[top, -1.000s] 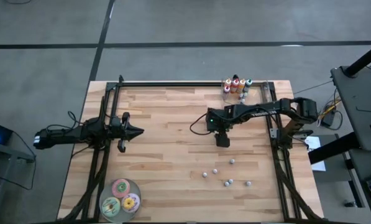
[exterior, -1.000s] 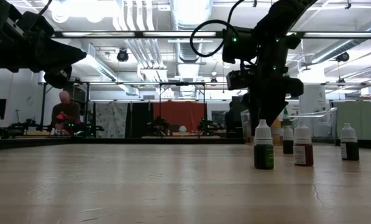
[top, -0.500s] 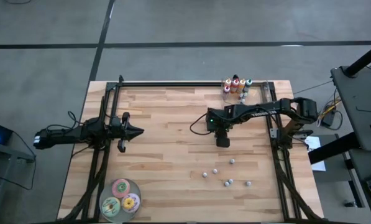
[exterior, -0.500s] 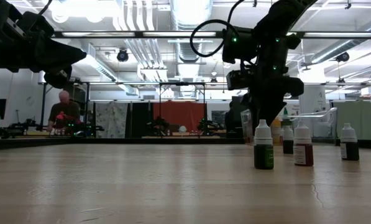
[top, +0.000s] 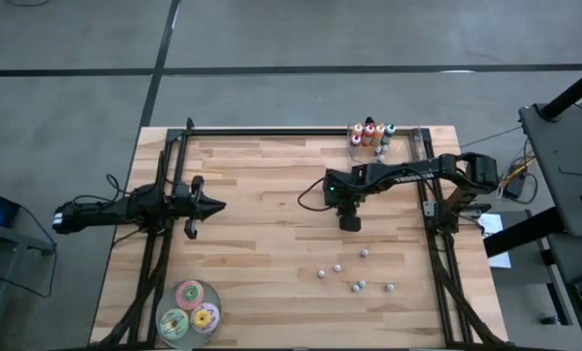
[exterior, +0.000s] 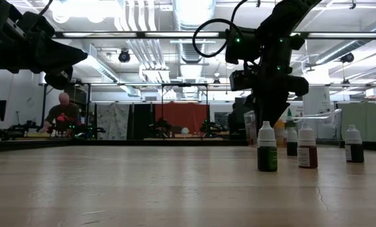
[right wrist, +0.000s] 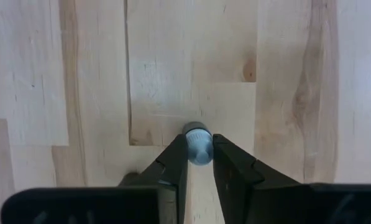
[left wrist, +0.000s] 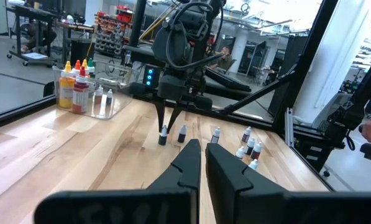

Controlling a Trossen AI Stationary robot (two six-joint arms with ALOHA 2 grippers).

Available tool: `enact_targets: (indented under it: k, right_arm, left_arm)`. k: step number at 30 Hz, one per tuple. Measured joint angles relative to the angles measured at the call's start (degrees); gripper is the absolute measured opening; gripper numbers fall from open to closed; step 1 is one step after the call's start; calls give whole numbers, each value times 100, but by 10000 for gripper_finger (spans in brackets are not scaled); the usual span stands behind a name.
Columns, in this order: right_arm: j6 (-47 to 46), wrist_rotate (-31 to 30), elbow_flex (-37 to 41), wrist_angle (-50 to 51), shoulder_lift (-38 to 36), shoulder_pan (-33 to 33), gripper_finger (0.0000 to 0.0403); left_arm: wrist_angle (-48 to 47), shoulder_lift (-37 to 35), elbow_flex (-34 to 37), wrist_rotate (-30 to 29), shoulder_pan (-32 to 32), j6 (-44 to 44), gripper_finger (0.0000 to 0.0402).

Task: Pick & Place food coloring
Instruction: Put the small blue food coloring bottle into the bin

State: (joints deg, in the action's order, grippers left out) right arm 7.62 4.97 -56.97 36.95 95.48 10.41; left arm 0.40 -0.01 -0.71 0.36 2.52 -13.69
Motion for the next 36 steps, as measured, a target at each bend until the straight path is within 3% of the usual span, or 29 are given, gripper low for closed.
enact_targets:
  k: [12,21,36]
  right_arm:
    - [-15,-3,-552,767,-405,40,52]
    - [-336,-46,-1152,1676,-551,454,52]
    - [-468,-304,-857,1769,-1315,1386,52]
  left_arm:
    - [0,0,1,0,0,0,0]
    - [0,0,1,0,0,0,0]
    - [0,0,1,2,0,0,0]
